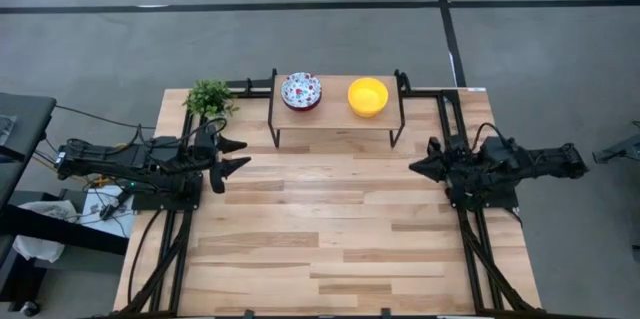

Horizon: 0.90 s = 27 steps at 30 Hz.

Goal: Pick & Place Mini bowls
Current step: Return to Home Position

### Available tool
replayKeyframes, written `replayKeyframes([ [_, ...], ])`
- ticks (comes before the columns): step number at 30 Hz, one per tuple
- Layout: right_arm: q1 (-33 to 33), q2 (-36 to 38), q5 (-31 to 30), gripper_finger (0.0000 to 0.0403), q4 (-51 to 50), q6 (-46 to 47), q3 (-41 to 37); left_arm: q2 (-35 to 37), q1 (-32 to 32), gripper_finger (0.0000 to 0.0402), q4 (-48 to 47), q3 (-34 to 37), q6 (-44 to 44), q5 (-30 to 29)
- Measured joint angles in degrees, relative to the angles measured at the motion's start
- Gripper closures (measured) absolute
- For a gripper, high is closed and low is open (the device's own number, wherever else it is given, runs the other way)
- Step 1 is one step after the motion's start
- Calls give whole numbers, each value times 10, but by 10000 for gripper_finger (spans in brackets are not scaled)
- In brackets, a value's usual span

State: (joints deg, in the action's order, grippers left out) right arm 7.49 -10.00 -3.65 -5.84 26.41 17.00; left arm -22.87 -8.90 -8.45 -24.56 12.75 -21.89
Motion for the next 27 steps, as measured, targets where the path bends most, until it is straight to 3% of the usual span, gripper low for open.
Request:
replayKeyframes([
  [4, 0, 31, 65, 403, 13, -15, -13, 0, 0, 187, 14, 0, -45, 52],
  [11, 0, 100, 70, 403, 10, -44, -42, 21, 14, 187, 52, 45, -58, 54],
  [20, 0, 99, 97, 403, 2, -39, -46, 148, 32, 187, 69, 102, -88, 57],
  [27, 0, 99, 97, 403, 58, -22, -98, 228, 33, 187, 72, 172, -69, 57],
])
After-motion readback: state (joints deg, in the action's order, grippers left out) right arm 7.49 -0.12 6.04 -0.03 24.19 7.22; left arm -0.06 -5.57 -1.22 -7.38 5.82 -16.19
